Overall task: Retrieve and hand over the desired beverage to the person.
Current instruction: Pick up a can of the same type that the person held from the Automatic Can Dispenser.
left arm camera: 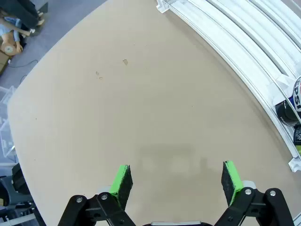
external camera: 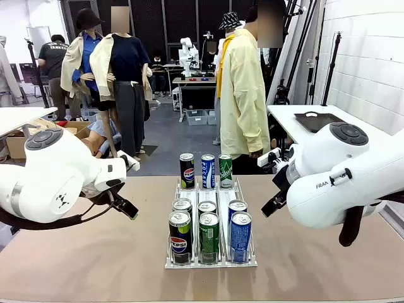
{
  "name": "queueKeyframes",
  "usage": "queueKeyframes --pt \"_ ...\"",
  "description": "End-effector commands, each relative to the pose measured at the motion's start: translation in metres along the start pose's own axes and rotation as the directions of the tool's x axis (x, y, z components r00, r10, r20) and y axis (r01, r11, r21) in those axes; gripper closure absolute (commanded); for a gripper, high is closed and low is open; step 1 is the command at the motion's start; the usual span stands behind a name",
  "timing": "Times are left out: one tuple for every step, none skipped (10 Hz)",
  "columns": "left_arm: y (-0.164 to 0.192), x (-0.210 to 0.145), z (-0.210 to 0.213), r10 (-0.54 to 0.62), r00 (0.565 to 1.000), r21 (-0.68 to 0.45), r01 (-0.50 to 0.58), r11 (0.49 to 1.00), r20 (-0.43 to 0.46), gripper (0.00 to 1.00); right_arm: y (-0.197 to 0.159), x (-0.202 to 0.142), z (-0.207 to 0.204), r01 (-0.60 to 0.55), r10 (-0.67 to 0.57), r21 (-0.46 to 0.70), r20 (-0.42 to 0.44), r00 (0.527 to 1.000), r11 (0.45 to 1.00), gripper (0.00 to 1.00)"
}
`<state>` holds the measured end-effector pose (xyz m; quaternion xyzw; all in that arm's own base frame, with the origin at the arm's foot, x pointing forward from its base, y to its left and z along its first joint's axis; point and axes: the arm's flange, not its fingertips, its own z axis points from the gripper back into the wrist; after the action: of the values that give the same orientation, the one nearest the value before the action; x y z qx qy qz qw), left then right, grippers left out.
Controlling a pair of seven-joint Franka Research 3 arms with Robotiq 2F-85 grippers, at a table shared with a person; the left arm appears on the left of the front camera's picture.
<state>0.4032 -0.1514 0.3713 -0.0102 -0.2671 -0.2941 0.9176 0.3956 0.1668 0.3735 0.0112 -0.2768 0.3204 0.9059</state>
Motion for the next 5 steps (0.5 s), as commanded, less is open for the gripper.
queueKeyframes --pt "0.0000 0.0000 0.0000 0.000 1.000 0.000 0.000 1.000 0.000 0.00 0.0000 0.0000 0.0000 0.000 0.000 0.000 0.000 1.000 1.000 0.00" --pt "0.0000 0.0000 0.0000 0.000 1.000 0.000 0.000 1.000 0.000 0.00 0.0000 0.0000 0.0000 0.000 0.000 0.000 0.000 1.000 1.000 0.00" --pt "0.0000 0.0000 0.0000 0.000 1.000 0.000 0.000 1.000 0.000 0.00 0.0000 0.0000 0.0000 0.000 0.000 0.000 0.000 1.000 1.000 0.00" --pt "0.0000 0.0000 0.0000 0.000 1.000 0.000 0.000 1.000 0.000 0.00 0.0000 0.0000 0.0000 0.000 0.000 0.000 0.000 1.000 1.000 0.00" --pt "0.0000 0.0000 0.0000 0.000 1.000 0.000 0.000 1.000 0.000 0.00 0.0000 0.0000 0.0000 0.000 0.000 0.000 0.000 1.000 1.000 0.00"
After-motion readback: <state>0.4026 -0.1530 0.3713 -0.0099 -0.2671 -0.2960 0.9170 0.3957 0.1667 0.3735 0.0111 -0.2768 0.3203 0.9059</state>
